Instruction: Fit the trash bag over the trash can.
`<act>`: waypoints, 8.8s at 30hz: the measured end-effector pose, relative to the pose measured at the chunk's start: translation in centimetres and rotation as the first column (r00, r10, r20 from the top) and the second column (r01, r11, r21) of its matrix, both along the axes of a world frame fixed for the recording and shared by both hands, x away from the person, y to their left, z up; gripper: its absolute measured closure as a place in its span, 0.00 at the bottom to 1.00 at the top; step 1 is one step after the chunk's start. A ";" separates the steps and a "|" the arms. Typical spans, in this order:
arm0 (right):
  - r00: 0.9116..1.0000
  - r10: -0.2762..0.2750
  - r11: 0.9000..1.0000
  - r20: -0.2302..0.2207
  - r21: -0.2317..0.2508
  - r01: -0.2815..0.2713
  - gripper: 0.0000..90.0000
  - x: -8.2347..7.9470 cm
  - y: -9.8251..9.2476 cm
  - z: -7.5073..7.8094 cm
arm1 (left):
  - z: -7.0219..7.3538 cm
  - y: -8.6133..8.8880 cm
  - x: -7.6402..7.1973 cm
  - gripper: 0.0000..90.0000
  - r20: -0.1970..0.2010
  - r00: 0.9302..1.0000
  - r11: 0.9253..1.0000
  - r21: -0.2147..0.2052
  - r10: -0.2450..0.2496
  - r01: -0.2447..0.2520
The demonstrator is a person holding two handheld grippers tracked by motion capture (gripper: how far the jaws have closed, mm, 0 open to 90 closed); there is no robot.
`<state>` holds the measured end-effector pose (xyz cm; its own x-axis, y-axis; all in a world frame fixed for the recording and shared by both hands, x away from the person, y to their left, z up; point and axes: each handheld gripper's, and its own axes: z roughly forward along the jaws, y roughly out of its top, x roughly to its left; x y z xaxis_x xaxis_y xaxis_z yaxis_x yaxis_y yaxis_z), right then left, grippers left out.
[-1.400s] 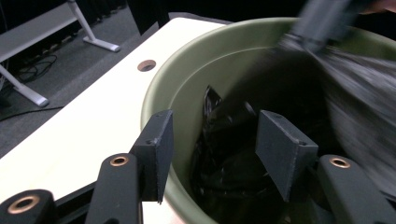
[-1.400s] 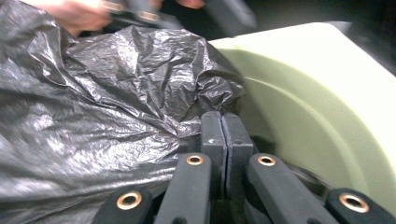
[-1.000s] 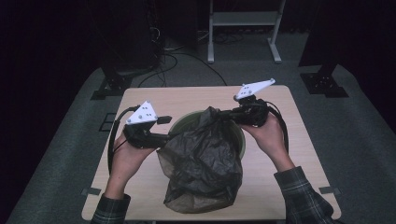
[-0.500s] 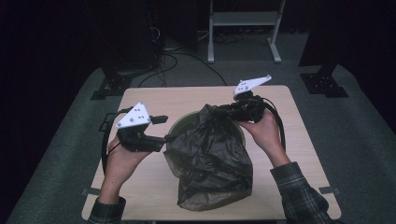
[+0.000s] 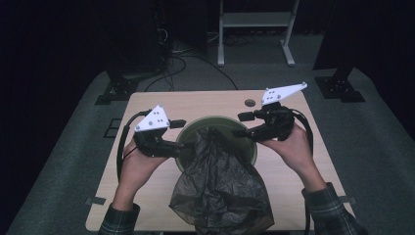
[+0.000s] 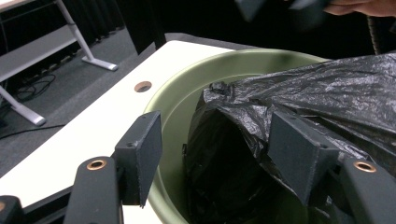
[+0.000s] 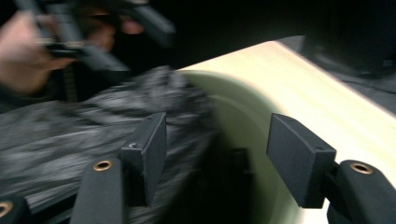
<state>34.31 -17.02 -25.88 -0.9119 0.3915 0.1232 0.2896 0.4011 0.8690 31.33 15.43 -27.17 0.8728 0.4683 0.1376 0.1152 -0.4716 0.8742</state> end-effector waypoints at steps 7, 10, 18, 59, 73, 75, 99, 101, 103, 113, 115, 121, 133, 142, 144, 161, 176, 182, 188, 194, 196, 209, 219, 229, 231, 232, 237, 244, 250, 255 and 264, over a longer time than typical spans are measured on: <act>0.992 0.107 0.993 -0.072 -0.036 -0.110 0.39 -2.7 1.7 -1.1 | -0.4 -0.6 0.3 0.38 -0.010 1.000 1.000 0.016 -0.003 0.004; 0.982 0.156 0.984 -0.108 -0.067 -0.164 0.69 -2.9 2.2 -2.1 | -0.4 -0.6 0.2 0.38 -0.007 1.000 1.000 0.012 -0.001 0.001; 0.991 0.125 0.981 -0.041 -0.144 -0.129 0.99 -1.1 3.4 -2.7 | -0.1 -0.6 -0.2 0.37 0.005 1.000 1.000 -0.001 -0.029 0.029; 0.998 0.016 0.990 0.059 0.139 -0.024 0.44 -3.1 -2.9 1.2 | -0.1 -1.7 5.6 0.99 -0.134 0.984 0.993 0.051 0.115 -0.109; 0.991 0.082 0.990 0.105 0.110 -0.093 0.70 -5.0 -0.9 2.3 | -0.4 -2.5 5.6 0.99 -0.155 0.980 0.991 0.071 0.124 -0.114; 0.991 0.064 0.992 0.119 0.096 -0.076 0.86 -4.9 -1.0 1.9 | -0.5 -2.3 5.4 0.99 -0.158 0.981 0.992 0.065 0.113 -0.104; 0.991 -0.116 0.992 0.066 0.048 0.113 1.00 4.5 -0.1 -1.1 | 1.7 -2.3 1.0 0.42 -0.081 0.993 0.996 -0.053 -0.080 0.075; 0.990 -0.130 0.991 0.056 0.041 0.127 1.00 5.1 -0.1 -1.3 | 1.6 -2.4 0.8 0.41 -0.083 0.992 0.994 -0.056 -0.097 0.092; 0.989 -0.142 0.989 0.044 0.035 0.141 1.00 5.7 -0.3 -1.5 | 1.5 -2.4 0.5 0.40 -0.085 0.989 0.991 -0.067 -0.120 0.114; 0.984 -0.179 0.984 0.004 0.018 0.179 1.00 7.8 -0.3 -2.5 | 0.6 -2.1 -1.3 0.35 -0.090 0.980 0.983 -0.061 -0.179 0.174; 0.983 -0.182 0.983 -0.002 0.017 0.182 1.00 8.0 -0.3 -2.7 | 0.3 -2.0 -1.7 0.34 -0.098 0.976 0.979 -0.070 -0.197 0.191; 0.981 -0.192 0.981 -0.020 0.005 0.192 1.00 8.6 -0.2 -3.2 | -0.3 -2.0 -2.7 0.33 -0.085 0.976 0.979 -0.053 -0.199 0.195; 0.985 -0.173 0.985 -0.015 0.007 0.173 1.00 8.3 0.2 -3.3 | -0.8 -4.3 -1.1 0.80 -0.084 0.980 0.982 0.044 -0.180 0.185; 0.980 -0.197 0.979 -0.008 0.045 0.198 0.66 6.0 -2.6 -2.1 | -0.1 -3.4 1.9 1.00 -0.087 0.995 0.999 -0.007 -0.050 0.050; 0.980 -0.201 0.978 -0.004 0.057 0.201 0.62 5.0 -3.5 -1.5 | 0.0 -3.1 2.5 1.00 -0.088 0.996 0.999 -0.021 -0.026 0.025; 0.987 -0.157 0.985 -0.044 0.063 0.160 0.75 -3.4 -6.5 -2.7 | 0.3 -0.9 2.8 1.00 -0.089 0.996 0.998 -0.046 0.031 -0.035; 0.961 -0.273 0.962 -0.043 0.017 0.274 1.00 1.0 -6.5 -4.5 | -1.5 4.0 2.5 1.00 -0.126 0.986 0.988 -0.088 0.112 -0.124; 0.949 -0.300 0.954 -0.096 -0.063 0.295 1.00 3.7 -5.4 -7.3 | -2.8 4.9 2.8 1.00 -0.150 0.980 0.985 -0.091 0.131 -0.146; 0.943 -0.288 0.956 -0.167 -0.104 0.274 1.00 5.1 -4.1 -10.3 | -4.1 5.4 3.2 1.00 -0.180 0.973 0.983 -0.084 0.143 -0.160; 0.936 -0.277 0.953 -0.216 -0.184 0.239 1.00 5.4 -3.0 -13.3 | -5.0 5.6 3.5 1.00 -0.203 0.968 0.981 -0.088 0.150 -0.171; 0.936 -0.274 0.955 -0.221 -0.182 0.236 1.00 5.4 -3.1 -13.8 | -5.1 5.6 3.5 1.00 -0.204 0.968 0.981 -0.092 0.148 -0.170; 0.967 -0.249 0.964 -0.044 0.085 0.252 0.65 2.7 -6.7 -5.0 | -2.7 5.6 1.8 0.71 -0.142 0.984 0.983 -0.129 0.110 -0.128; 0.990 -0.133 0.988 0.044 0.086 0.129 0.54 1.1 -3.2 -3.2 | 2.5 3.4 1.0 0.48 -0.045 0.997 0.988 -0.138 0.062 -0.067; 0.989 -0.147 0.989 0.031 0.001 0.148 0.52 2.1 -2.1 -4.1 | 4.9 1.1 1.7 0.39 -0.002 0.999 0.988 -0.148 0.046 -0.046; 0.988 -0.152 0.988 0.033 -0.005 0.152 0.56 2.3 -1.9 -4.3 | 5.2 1.2 1.6 0.38 0.006 0.999 0.988 -0.146 0.046 -0.045; 0.987 -0.157 0.988 0.039 -0.007 0.157 0.56 2.4 -1.8 -4.3 | 5.3 1.3 1.5 0.38 0.009 0.999 0.988 -0.146 0.049 -0.047; 0.985 -0.164 0.986 0.052 -0.023 0.165 0.65 2.6 -1.3 -4.5 | 5.5 2.2 1.0 0.35 0.019 0.998 0.986 -0.157 0.061 -0.057; 0.985 -0.158 0.987 0.066 -0.009 0.159 0.65 2.3 -1.1 -4.1 | 6.0 5.0 0.0 0.34 0.038 0.995 0.977 -0.195 0.093 -0.083; 0.990 -0.109 0.994 0.087 0.009 0.109 0.62 1.3 0.6 -3.9 | 7.3 4.3 0.5 0.34 0.046 0.996 0.978 -0.200 0.078 -0.067; 0.994 -0.049 0.997 0.095 0.056 0.044 0.57 0.0 2.5 -2.9 | 7.7 2.0 1.5 0.33 0.032 0.999 0.982 -0.187 0.041 -0.035; 0.992 0.000 1.000 0.123 -0.016 0.002 0.57 -1.5 5.7 -2.5 | 7.9 -1.9 2.2 0.31 0.015 1.000 0.985 -0.171 -0.023 0.026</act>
<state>32.80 -11.33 -28.41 -0.9193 0.3935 0.0036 0.1812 0.4152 0.8915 33.48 13.56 -19.29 0.8828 0.4646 0.0689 0.0933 -0.3172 0.9438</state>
